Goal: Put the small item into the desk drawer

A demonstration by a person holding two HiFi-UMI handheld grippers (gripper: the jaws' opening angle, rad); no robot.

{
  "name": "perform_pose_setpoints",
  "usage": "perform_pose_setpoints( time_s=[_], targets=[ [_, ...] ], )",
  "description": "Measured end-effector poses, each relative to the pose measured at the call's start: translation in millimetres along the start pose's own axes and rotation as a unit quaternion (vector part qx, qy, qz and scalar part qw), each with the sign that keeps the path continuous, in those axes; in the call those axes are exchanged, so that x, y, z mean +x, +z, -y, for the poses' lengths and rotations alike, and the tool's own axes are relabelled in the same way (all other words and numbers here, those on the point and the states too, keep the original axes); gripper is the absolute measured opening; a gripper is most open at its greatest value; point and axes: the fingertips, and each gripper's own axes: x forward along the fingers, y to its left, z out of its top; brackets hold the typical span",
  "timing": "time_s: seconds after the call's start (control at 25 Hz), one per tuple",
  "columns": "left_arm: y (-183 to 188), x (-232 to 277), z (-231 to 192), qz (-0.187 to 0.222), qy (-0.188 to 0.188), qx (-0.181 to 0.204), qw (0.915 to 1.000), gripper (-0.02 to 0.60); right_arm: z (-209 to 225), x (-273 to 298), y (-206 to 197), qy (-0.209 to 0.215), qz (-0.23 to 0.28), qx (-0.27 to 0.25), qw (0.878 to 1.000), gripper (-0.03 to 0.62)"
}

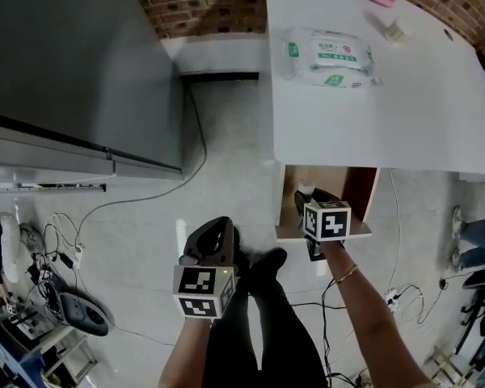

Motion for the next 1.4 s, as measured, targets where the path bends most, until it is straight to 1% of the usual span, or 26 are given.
perform_pose_setpoints(
  time_s=[0.6,1.12,1.4],
  targets=[
    [-2.4,22.5,-24.7,0.003,0.013,-0.014,0.9998,0.02,12.7,59.9,4.3,-0.027,-0.027,0.019,0.999,0.173],
    [-7.1,27.4,-42.8,0.001,0.021,-0.022,0.9995,0.02,22.9,82.4,1.3,-0.046,-0.039,0.013,0.998,0.173],
    [-6.4,26.8,-48.0,0.0,0.023,-0.022,0.9995,0.02,19.4,87.2,4.4,-0.038,-0.043,0.01,0.998,0.184]
  ],
)
